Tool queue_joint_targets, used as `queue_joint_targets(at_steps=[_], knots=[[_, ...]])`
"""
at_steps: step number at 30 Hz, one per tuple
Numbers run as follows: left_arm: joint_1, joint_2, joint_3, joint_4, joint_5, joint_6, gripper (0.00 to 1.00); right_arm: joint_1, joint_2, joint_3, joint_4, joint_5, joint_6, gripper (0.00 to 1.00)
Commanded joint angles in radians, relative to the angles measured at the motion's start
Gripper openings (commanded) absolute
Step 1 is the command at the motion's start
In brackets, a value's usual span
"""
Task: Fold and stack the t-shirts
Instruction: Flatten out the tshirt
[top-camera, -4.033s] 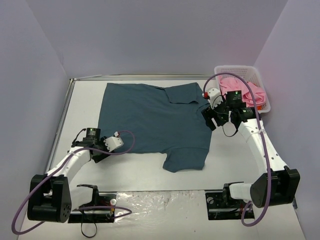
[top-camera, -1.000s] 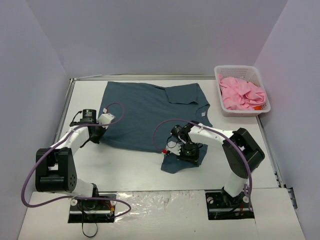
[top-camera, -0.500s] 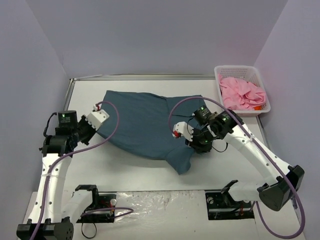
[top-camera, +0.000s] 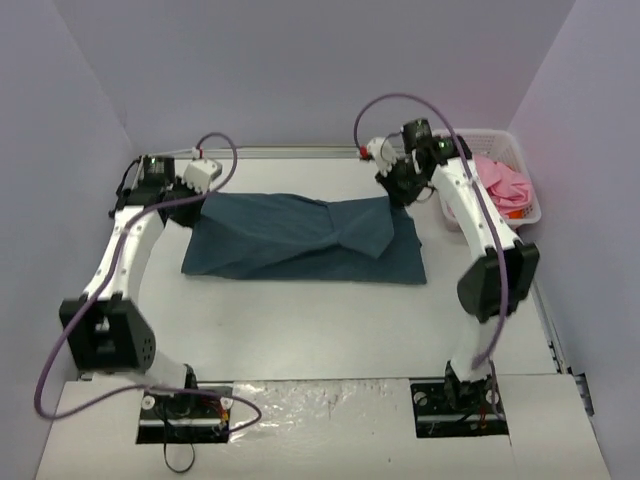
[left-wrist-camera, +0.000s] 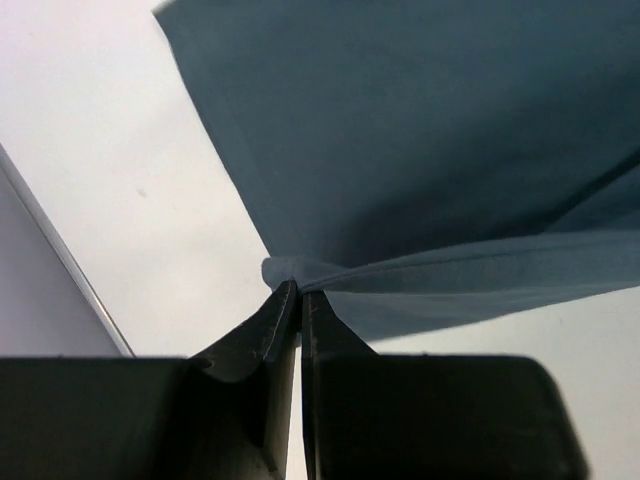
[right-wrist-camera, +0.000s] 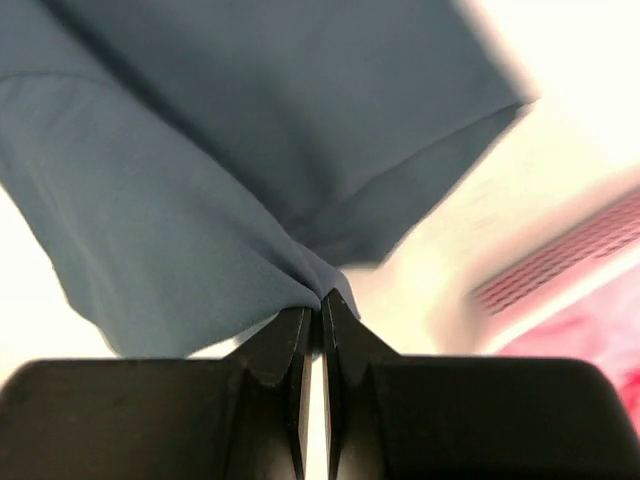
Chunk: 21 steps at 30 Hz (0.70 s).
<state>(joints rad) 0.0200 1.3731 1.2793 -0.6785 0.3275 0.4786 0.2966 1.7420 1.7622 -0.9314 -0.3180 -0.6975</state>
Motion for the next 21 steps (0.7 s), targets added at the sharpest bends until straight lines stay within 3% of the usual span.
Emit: queue_joint_targets(at_steps=[1,3,7,11,15,21], knots=[[0.005,0.162,0.228,0.093,-0.037,-0.132,0.02,-0.056,0.228,0.297,0.052,0.040,0.061,0.00],[0.005,0.277,0.411,0.070,-0.041,-0.158,0.02,-0.060,0.310,0.548,0.040,0.075,0.075,0.00],[0.003,0.333,0.656,0.077,-0.088,-0.189,0.02,-0.062,0.425,0.904,0.060,0.146,0.125,0.00],[0.003,0.267,0.825,0.094,-0.120,-0.239,0.02,-0.065,0.231,0.806,0.279,0.191,0.159,0.00],[0.001,0.097,0.854,0.105,-0.142,-0.264,0.02,-0.067,-0.016,0.752,0.423,0.180,0.217,0.00],[0.003,-0.150,0.672,0.066,-0.156,-0.229,0.03,-0.067,-0.264,0.518,0.436,0.154,0.239,0.00]])
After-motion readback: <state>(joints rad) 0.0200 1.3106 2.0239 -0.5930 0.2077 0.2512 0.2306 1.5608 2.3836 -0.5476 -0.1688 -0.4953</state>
